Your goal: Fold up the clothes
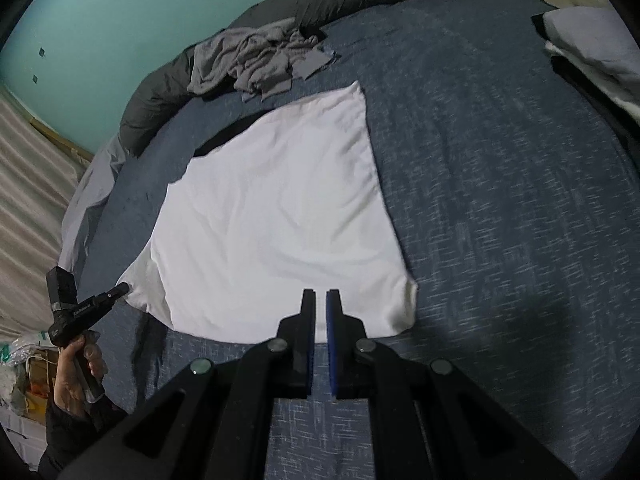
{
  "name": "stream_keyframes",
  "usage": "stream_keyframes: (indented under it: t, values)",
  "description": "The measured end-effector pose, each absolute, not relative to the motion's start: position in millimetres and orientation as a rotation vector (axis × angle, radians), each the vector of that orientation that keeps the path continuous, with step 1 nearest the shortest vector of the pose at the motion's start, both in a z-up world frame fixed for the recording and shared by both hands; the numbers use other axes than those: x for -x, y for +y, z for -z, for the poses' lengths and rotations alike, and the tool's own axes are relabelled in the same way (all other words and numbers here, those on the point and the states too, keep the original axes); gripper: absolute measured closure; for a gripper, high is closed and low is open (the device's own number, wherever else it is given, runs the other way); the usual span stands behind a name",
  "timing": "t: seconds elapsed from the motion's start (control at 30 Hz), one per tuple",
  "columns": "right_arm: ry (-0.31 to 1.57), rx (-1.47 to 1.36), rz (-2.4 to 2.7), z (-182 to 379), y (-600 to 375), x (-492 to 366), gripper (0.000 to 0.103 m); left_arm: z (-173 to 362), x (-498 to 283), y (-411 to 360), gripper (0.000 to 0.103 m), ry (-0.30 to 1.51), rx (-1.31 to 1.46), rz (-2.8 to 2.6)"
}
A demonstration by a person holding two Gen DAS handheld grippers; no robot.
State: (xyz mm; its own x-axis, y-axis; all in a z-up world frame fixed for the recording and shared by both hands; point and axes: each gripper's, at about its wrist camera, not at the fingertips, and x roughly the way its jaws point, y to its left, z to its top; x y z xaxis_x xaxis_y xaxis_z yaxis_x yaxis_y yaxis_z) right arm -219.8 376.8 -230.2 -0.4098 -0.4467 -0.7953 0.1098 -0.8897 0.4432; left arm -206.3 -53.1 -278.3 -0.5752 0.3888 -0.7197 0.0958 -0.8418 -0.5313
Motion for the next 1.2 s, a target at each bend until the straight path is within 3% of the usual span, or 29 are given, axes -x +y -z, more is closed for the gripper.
stream_keyframes:
  t: [0.33, 0.7, 0.87, 1.0, 1.03, 1.07, 1.13, 1.17, 1.2]
  values:
    - [-0.562, -1.452, 2.372, 236.5, 446.7, 213.5, 0.098, 219.2, 272.1, 78.9, 0.098, -0.49, 1.314, -2.404]
    - [-0.62, -1.468, 2.333, 254.9, 483.5, 203.1, 0.099, 271.6, 305.7, 284.7, 0.098, -0.105, 1.445, -2.131]
    - [-0.574, -1.48, 2.297, 259.9, 471.1, 212.0, 0.099, 273.6, 298.5, 263.7, 0.097, -0.135, 1.459, -2.154]
    - [-0.522, -1.475, 2.26, 261.2, 447.8, 222.7, 0.098, 273.4, 292.3, 243.3, 0.09, -0.167, 1.467, -2.178]
    - [-0.507, -1.474, 2.248, 261.6, 440.2, 225.9, 0.098, 273.4, 290.7, 238.2, 0.083, -0.175, 1.468, -2.184]
    - [-0.492, -1.472, 2.235, 262.0, 432.8, 229.2, 0.097, 273.4, 289.2, 233.1, 0.076, -0.183, 1.47, -2.19]
    - [-0.473, -1.464, 2.213, 263.0, 419.5, 235.9, 0.08, 273.3, 286.1, 222.9, 0.07, -0.199, 1.474, -2.202]
    - [-0.465, -1.464, 2.203, 263.7, 412.2, 239.3, 0.067, 273.2, 284.5, 217.8, 0.069, -0.207, 1.475, -2.208]
    - [-0.457, -1.462, 2.198, 264.2, 405.6, 242.4, 0.065, 273.2, 283.0, 212.7, 0.069, -0.215, 1.477, -2.214]
